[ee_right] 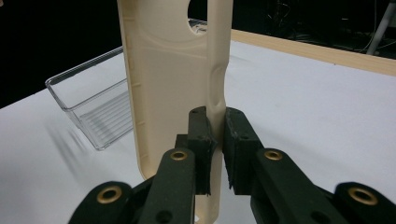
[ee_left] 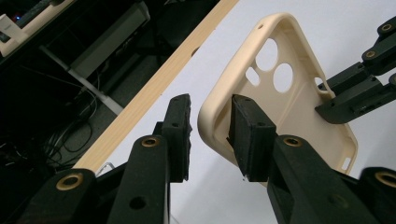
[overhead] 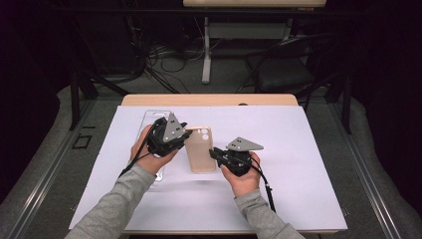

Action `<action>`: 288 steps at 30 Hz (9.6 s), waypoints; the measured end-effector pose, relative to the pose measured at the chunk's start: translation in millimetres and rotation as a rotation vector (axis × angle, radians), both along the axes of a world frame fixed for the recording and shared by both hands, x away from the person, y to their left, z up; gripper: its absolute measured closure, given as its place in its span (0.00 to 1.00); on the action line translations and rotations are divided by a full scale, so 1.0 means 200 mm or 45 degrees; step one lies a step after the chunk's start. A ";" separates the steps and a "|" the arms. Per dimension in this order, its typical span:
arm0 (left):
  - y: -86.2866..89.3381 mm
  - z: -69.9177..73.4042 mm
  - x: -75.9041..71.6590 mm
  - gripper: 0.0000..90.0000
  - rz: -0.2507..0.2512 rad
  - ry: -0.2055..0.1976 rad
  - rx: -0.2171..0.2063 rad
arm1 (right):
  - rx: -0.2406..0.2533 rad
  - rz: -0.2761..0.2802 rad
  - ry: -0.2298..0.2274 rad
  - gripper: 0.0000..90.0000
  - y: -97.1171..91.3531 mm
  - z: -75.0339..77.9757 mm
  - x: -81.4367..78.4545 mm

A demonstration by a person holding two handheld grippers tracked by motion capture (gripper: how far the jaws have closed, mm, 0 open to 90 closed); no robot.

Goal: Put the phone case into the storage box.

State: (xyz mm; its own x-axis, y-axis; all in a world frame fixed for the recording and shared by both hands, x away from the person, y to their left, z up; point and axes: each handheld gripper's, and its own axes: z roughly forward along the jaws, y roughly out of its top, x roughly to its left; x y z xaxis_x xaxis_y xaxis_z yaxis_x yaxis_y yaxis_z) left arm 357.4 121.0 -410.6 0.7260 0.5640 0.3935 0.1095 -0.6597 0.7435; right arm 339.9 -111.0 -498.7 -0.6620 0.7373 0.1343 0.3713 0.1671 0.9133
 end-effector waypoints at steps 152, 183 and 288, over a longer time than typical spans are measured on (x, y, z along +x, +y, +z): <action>0.12 0.03 0.16 0.88 0.019 0.027 -0.076 | -0.073 -0.146 -0.005 0.25 -0.12 0.02 0.09; 0.19 0.08 0.22 0.88 0.005 0.006 -0.101 | -0.027 -0.170 0.052 0.13 -0.14 0.03 0.10; 0.68 0.18 0.59 0.88 0.088 -0.269 0.102 | -0.097 -0.323 0.037 0.12 -0.29 0.02 -0.03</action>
State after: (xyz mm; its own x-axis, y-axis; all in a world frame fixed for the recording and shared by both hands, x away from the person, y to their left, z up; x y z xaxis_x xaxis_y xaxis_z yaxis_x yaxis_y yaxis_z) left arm 475.0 256.6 -374.9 0.5833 0.5706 0.5781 0.0038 -0.7136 0.7006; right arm 333.6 -168.9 -495.5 -0.4514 0.8879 0.0884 0.4363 0.1332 0.8899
